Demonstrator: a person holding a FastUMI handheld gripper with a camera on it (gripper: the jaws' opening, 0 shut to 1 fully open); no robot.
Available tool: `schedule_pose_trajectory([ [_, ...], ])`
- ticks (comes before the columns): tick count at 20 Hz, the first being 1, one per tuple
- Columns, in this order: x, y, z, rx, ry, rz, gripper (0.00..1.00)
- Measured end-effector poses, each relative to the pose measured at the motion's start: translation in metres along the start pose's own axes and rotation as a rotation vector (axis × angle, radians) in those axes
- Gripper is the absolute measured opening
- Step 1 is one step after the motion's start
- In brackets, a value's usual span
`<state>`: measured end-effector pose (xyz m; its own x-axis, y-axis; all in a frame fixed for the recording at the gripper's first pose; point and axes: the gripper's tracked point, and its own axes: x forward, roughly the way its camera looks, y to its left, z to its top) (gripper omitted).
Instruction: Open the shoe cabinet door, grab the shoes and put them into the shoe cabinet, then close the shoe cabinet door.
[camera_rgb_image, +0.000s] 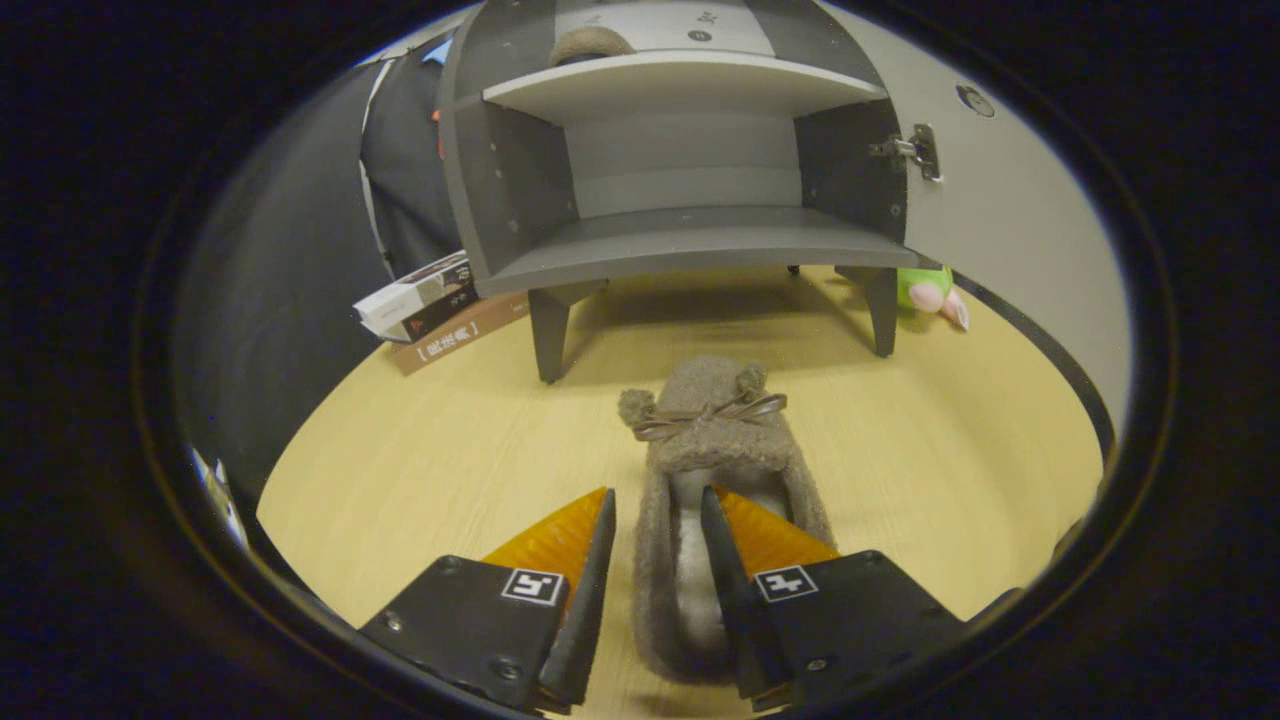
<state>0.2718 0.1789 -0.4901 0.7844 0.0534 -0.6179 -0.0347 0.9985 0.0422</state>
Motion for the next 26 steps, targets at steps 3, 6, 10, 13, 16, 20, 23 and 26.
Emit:
schedule_pose_trajectory([
  [3, 0.010, -0.005, 0.000, 0.012, 0.022, 0.020, 0.38],
  [6, 0.005, -0.004, 0.003, 0.145, 0.024, 0.108, 0.14],
  [10, -0.002, -0.005, 0.012, 0.169, 0.003, 0.128, 0.07],
  [13, -0.013, -0.009, 0.019, 0.139, -0.034, 0.107, 0.07],
  [16, -0.046, -0.014, 0.023, 0.170, -0.026, 0.159, 0.07],
  [20, -0.085, -0.014, 0.047, 0.144, -0.080, 0.186, 0.06],
  [23, -0.125, -0.013, 0.072, 0.107, -0.143, 0.188, 0.07],
  [26, -0.173, -0.010, 0.097, 0.077, -0.197, 0.211, 0.07],
])
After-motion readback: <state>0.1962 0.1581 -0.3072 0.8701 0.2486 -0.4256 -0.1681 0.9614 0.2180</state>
